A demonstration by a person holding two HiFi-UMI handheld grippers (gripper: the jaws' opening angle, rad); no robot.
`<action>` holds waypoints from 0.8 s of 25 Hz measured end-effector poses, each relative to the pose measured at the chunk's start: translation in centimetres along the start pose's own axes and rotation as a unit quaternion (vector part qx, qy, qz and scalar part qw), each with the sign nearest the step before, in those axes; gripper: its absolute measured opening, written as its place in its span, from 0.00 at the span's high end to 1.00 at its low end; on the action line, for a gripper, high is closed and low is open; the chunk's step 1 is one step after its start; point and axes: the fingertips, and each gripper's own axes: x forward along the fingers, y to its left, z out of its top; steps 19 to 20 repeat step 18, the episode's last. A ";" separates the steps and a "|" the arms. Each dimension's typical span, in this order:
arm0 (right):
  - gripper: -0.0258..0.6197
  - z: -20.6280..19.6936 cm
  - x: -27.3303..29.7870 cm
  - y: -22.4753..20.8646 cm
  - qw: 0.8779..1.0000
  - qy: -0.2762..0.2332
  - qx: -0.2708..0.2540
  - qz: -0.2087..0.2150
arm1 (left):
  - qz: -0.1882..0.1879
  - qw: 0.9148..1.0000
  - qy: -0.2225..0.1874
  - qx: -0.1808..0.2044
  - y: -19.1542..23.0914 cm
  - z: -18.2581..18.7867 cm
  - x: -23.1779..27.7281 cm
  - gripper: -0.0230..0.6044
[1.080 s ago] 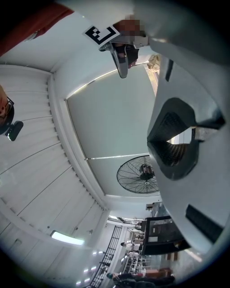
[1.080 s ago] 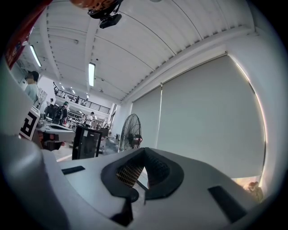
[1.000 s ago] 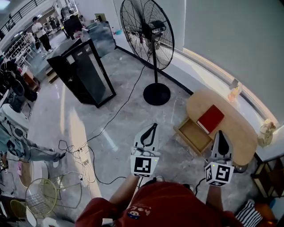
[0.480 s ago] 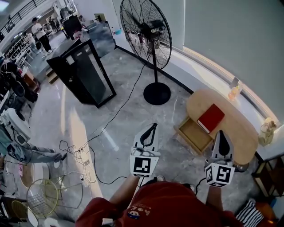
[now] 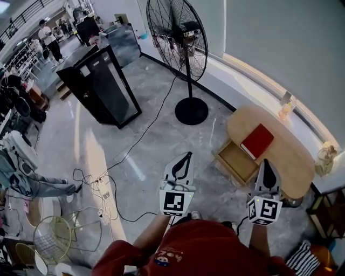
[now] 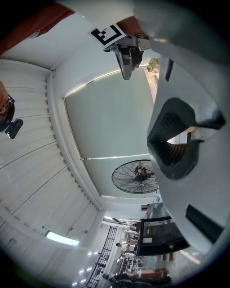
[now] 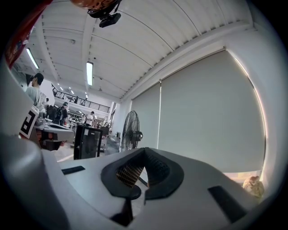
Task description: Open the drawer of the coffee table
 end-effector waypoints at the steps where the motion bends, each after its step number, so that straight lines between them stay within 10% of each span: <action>1: 0.97 0.0 0.0 0.1 1.000 0.001 0.000 0.000 | 0.000 1.000 0.001 0.000 0.0 -0.1 -0.1 0.95; 20: 0.97 -0.7 -0.3 0.1 1.000 0.017 0.000 -0.001 | -0.005 1.000 -0.001 0.006 -0.1 0.4 -0.6 0.95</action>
